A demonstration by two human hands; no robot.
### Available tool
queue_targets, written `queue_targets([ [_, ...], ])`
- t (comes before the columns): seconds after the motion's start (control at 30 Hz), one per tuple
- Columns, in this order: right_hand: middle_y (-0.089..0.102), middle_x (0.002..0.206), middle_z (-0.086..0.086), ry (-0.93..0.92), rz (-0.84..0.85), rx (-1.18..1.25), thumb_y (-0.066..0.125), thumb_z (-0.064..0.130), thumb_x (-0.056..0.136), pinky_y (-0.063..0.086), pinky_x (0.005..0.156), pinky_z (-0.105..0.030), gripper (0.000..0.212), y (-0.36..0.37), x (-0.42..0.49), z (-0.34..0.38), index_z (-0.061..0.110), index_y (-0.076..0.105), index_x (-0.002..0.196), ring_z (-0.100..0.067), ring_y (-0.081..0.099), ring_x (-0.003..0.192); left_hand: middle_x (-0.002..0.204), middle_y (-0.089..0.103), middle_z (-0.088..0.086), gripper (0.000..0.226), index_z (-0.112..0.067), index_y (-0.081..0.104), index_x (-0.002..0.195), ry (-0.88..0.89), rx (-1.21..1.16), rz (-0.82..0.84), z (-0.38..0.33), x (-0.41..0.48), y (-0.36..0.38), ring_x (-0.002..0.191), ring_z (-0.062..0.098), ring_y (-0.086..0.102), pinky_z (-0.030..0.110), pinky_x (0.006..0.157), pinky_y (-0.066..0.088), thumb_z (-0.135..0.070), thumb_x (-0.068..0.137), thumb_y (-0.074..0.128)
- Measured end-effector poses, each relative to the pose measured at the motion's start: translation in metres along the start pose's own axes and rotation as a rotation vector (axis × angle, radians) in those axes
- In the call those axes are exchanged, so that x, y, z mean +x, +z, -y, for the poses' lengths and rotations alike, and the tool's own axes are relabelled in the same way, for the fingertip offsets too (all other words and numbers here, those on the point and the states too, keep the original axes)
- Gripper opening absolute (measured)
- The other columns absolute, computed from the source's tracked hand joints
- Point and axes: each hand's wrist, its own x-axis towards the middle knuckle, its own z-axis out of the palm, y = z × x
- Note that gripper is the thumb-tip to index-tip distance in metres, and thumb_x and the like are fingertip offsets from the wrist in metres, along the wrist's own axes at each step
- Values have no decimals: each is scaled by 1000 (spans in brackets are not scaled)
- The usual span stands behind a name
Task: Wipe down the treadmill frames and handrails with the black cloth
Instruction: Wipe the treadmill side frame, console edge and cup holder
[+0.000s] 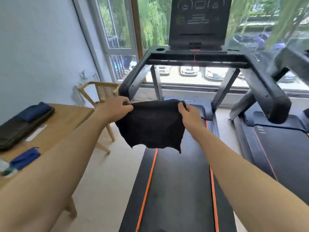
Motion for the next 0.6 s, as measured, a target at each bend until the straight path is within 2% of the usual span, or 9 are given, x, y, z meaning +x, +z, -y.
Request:
queue_targets([
  [0.07,70,108,-14,0,31,9,45,44,103,50,92,-47,42,14,23,12,8,67,99,-27,64,99,77,58,-9,16,-29,55,68,-48,-20,-56,4,12,-13,83,22,58,36,71,44,-39,82,54],
  [0.17,73,104,-12,-22,93,30,46,44,102,53,90,-48,40,35,59,27,13,70,95,-24,67,95,80,60,-8,14,-29,57,72,-113,-31,-138,15,37,-23,85,22,60,35,71,44,-35,85,59],
  [0.23,73,97,-7,-32,118,29,47,46,100,55,85,-44,40,50,90,30,15,70,92,-24,68,93,91,64,-5,10,-31,63,85,-157,-13,-189,28,61,-25,90,21,60,37,78,49,-40,85,58],
  [0.33,66,82,-7,-20,134,16,48,57,91,56,78,-48,53,81,147,25,8,66,90,-28,65,81,104,65,-3,27,-26,69,108,-206,-5,-273,47,108,-24,93,19,57,34,77,45,-38,88,57],
  [0.4,62,75,-5,-15,145,25,46,60,89,56,73,-47,52,108,191,20,10,64,84,-30,63,76,107,64,-3,34,-26,69,116,-235,-6,-339,62,150,-20,92,18,55,33,76,43,-39,87,56],
  [0.5,58,79,-6,-15,134,6,44,49,99,42,66,-35,50,153,260,17,5,63,85,-23,55,75,100,63,-5,36,-30,66,117,-322,-36,-377,91,224,-14,89,20,56,33,75,44,-41,86,54],
  [0.6,59,82,-5,119,107,-29,42,47,101,50,72,-38,47,191,326,14,7,64,93,-26,60,82,101,67,-3,24,-33,64,105,-384,-40,-305,110,298,-14,92,25,60,36,80,49,-41,84,55],
])
